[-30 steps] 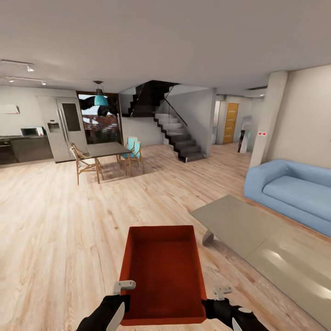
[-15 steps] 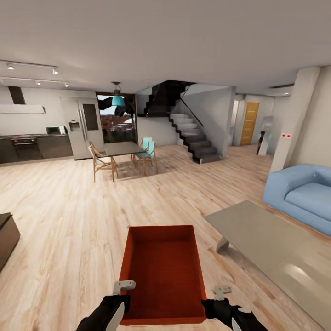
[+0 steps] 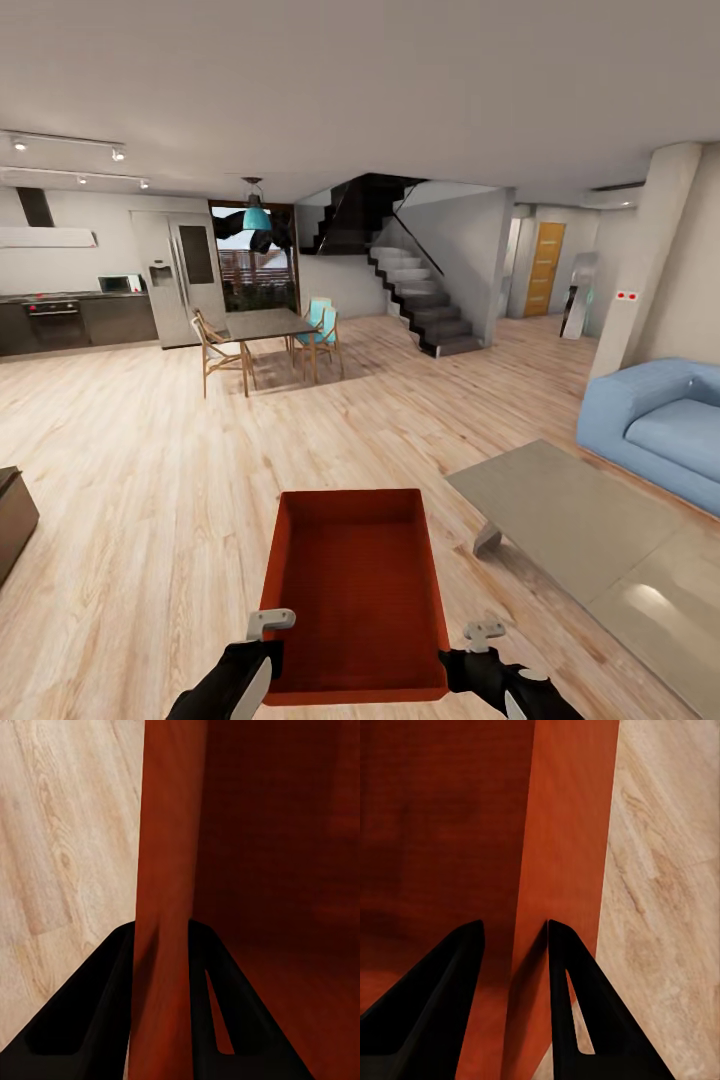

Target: Move the two storage containers from the living room to the garage. In the garage, place one container on the floor and stack the other container on top of it (either order is fine).

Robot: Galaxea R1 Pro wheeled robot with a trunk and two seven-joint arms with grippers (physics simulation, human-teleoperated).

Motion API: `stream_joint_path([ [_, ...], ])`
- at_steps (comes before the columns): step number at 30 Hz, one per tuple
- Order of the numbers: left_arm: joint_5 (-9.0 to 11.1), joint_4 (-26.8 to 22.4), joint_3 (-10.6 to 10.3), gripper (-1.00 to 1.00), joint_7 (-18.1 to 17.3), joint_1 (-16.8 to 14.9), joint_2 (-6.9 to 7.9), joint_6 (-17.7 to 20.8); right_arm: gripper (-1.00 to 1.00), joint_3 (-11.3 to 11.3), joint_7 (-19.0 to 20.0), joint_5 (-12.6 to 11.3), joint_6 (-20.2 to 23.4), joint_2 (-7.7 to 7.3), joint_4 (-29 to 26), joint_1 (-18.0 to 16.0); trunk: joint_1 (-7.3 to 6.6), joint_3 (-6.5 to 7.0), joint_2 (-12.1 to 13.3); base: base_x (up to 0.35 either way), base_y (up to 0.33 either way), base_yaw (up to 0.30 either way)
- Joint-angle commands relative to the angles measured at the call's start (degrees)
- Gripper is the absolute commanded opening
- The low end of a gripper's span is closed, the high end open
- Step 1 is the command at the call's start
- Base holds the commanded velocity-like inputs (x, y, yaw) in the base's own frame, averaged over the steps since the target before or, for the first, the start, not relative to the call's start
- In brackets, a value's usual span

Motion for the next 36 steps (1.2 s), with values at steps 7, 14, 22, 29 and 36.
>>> stream_joint_path([
  [7,1.0,-0.3,-0.3,-1.0,-1.2,0.0,1.61,-2.3,-1.0,-0.3,1.7,-0.1,0.4,-0.11,0.0,0.0,0.02,-0.03,-0.1,0.0,0.0,0.0],
  [14,1.0,-0.3,-0.3,-1.0,-1.2,0.0,1.73,-2.3,-1.0,-0.3,1.6,-0.1,0.4,-0.12,0.0,0.0,0.02,-0.03,-0.1,0.181,0.0,0.0],
  [22,1.0,-0.3,-0.3,-1.0,-1.2,0.0,1.75,-2.3,-1.0,-0.3,1.6,-0.2,0.4,-0.11,0.0,0.0,0.02,-0.03,-0.1,0.327,0.0,0.0],
  [29,1.0,-0.3,-0.3,-1.0,-1.1,0.0,1.8,-2.4,-1.0,-0.3,1.5,-0.2,0.4,-0.12,0.0,0.0,0.02,-0.03,-0.1,0.329,0.0,0.0],
  [36,1.1,-0.3,-0.2,-1.0,-1.0,0.0,1.79,-2.4,-1.0,-0.3,1.6,-0.2,0.4,-0.12,0.0,0.0,0.02,-0.03,-0.1,0.329,0.0,0.0],
])
